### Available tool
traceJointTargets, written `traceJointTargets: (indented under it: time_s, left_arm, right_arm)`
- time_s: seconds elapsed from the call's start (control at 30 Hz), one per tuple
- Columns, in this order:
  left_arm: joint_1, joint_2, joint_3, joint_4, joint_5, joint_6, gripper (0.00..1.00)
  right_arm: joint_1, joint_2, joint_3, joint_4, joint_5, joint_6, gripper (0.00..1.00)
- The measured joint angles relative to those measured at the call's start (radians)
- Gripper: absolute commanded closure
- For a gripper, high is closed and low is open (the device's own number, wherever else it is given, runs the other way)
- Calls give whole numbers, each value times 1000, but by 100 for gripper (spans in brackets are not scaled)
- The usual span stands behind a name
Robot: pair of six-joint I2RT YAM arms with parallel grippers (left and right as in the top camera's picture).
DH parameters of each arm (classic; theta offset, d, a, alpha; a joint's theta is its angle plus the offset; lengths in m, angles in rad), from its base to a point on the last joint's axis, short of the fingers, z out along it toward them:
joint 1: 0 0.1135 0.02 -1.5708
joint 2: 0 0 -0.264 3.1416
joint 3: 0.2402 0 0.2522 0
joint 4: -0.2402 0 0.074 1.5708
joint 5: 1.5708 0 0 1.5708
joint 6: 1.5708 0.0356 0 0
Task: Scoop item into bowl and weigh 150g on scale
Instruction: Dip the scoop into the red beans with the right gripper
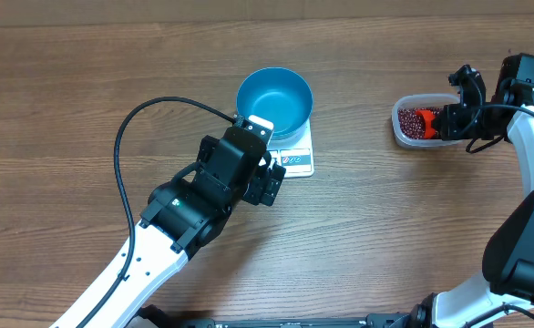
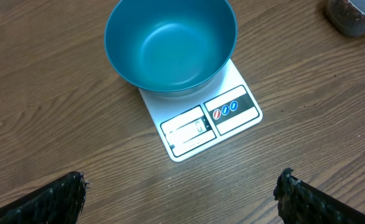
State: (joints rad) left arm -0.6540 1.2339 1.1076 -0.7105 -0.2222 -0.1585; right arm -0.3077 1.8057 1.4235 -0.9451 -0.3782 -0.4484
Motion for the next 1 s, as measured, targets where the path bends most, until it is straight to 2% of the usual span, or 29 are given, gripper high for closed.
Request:
traceJointTargets:
  time_s: [0.77,1.0]
  left_arm:
    - [0,0,0,0,0,0,0]
    - [0,0,0,0,0,0,0]
  right_arm:
    - [-7,35,0,16,-40,2,96]
    - [-92,61,0,27,-137,3,96]
